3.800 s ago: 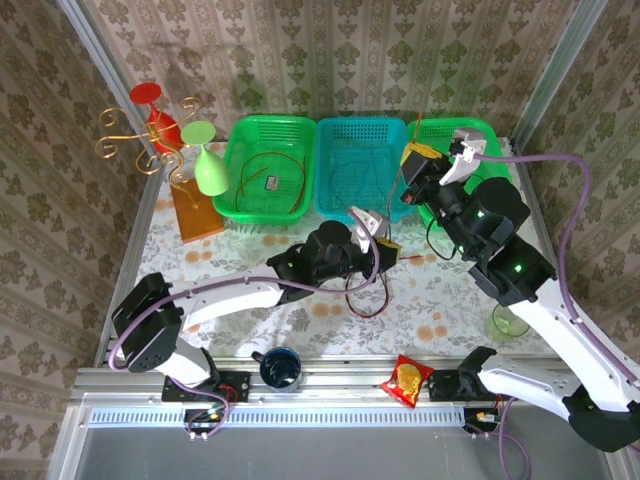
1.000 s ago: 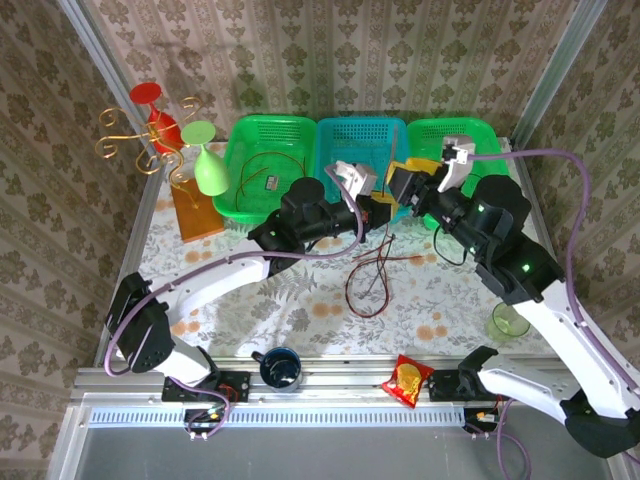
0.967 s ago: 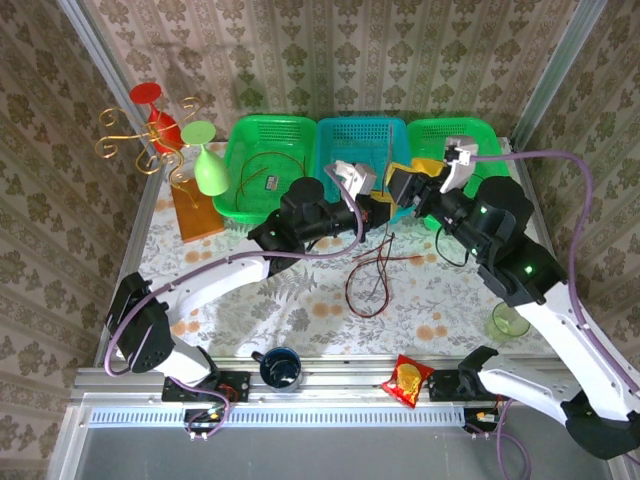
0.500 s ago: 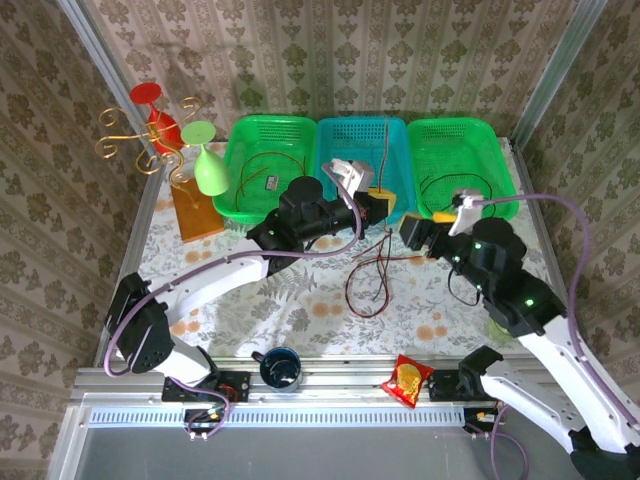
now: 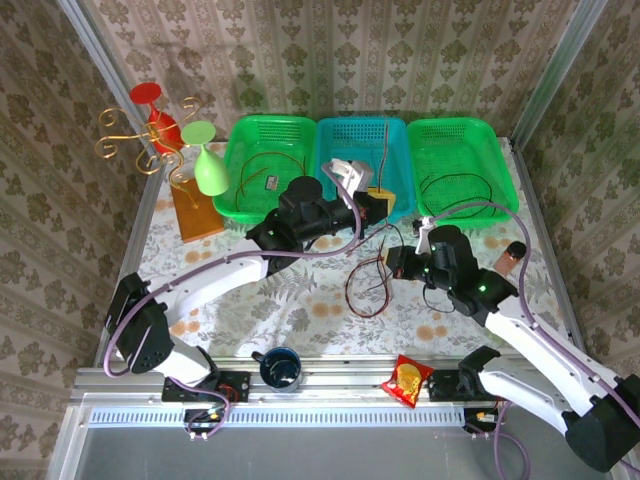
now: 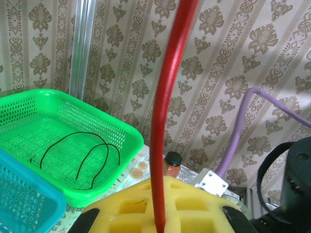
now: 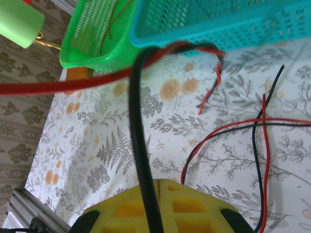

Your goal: Untangle the cables

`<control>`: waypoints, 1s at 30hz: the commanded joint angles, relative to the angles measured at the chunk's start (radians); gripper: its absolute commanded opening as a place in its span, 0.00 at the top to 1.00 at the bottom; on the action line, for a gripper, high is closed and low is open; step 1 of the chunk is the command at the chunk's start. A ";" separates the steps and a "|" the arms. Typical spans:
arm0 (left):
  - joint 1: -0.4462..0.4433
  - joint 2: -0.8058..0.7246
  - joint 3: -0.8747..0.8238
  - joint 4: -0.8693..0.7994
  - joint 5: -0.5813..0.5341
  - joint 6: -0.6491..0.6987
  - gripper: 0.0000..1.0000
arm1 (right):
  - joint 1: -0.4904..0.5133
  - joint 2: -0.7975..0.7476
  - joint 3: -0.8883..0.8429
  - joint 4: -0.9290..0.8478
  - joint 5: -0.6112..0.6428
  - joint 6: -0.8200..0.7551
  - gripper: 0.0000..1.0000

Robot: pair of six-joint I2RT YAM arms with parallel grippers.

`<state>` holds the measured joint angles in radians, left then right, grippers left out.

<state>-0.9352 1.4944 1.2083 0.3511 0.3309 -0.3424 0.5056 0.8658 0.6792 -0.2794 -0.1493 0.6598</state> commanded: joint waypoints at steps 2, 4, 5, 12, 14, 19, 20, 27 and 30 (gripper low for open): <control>0.004 -0.055 0.000 -0.034 -0.051 0.057 1.00 | 0.005 -0.098 0.080 -0.132 0.122 -0.073 1.00; 0.005 -0.068 0.005 -0.054 -0.077 0.088 1.00 | 0.005 -0.128 0.128 -0.198 0.167 -0.116 1.00; 0.005 -0.077 0.009 -0.058 -0.093 0.110 1.00 | 0.005 -0.138 0.155 -0.224 0.190 -0.135 1.00; -0.007 -0.185 -0.017 -0.060 -0.259 0.299 1.00 | 0.004 -0.079 0.393 -0.438 0.382 -0.291 1.00; -0.008 -0.218 -0.025 -0.091 -0.321 0.352 1.00 | 0.004 -0.044 0.449 -0.484 0.379 -0.340 1.00; -0.010 -0.317 -0.077 -0.136 -0.460 0.469 1.00 | 0.004 0.064 0.541 -0.610 0.230 -0.405 1.00; -0.010 -0.334 -0.088 -0.132 -0.486 0.487 1.00 | 0.004 0.077 0.545 -0.621 0.237 -0.406 1.00; -0.007 -0.471 -0.188 -0.074 -0.778 0.579 1.00 | 0.002 0.091 0.557 -0.625 0.530 -0.411 1.00; -0.007 -0.527 -0.266 0.053 -0.947 0.612 1.00 | 0.002 0.065 0.556 -0.599 0.650 -0.433 1.00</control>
<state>-0.9459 1.0271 0.9882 0.2665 -0.3698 0.1886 0.5095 0.9665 1.2057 -0.8642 0.3080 0.2600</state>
